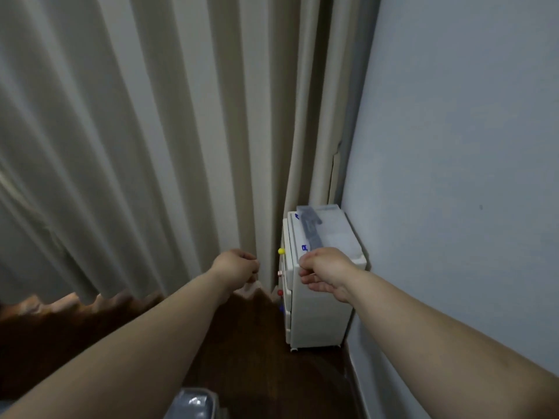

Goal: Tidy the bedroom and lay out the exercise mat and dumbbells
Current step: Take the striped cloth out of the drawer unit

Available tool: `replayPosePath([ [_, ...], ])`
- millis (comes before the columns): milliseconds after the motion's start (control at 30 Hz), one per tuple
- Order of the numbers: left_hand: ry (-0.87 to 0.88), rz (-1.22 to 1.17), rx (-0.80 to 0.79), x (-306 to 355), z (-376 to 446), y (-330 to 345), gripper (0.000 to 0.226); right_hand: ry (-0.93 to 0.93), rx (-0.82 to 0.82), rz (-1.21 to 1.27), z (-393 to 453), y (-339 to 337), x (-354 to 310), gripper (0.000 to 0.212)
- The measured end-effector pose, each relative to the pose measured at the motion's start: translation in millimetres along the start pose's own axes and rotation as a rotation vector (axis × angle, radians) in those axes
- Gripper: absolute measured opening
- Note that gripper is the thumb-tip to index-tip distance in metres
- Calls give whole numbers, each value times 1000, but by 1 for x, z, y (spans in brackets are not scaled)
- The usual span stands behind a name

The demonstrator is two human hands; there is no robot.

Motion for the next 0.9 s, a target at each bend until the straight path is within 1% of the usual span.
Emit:
replayPosePath([
  [100,39,14,-32,24,73,-1,13,3,35,-1,66,-3,-33,10],
  [200,72,17,-45,46,142,-1,12,15,67,21,139,-3,-64,15],
  [367,27,13,-18,82,252,-18,3,55,41,71,254,6,-116,25],
  [467,32,36,-37,104,309,-26,1,80,80,77,311,7,-138,24],
  [533,48,54,-85,114,344,-25,6,91,117,65,343,6,-150,20],
  [633,88,123,-167,130,402,-12,11,99,186,134,383,-1,-159,12],
  [733,157,171,-281,154,456,9,7,87,303,202,414,-19,-162,9],
  [767,208,203,-371,164,483,22,8,82,388,259,428,-27,-159,8],
  [800,243,225,-407,168,493,30,10,75,446,274,432,-32,-157,7],
  [867,313,308,-530,177,515,47,13,103,611,345,437,-37,-148,5],
  [900,350,366,-625,180,529,57,11,141,701,385,438,-35,-139,5],
])
Point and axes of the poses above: each hand's wrist, its own z-axis towards the middle knuckle, its own y-axis out of the palm, x = y × z, the point moved 1 cm from there along z, towards the middle knuckle, and after that the axes turned 15 degrees about z, right-handed, at the moved point
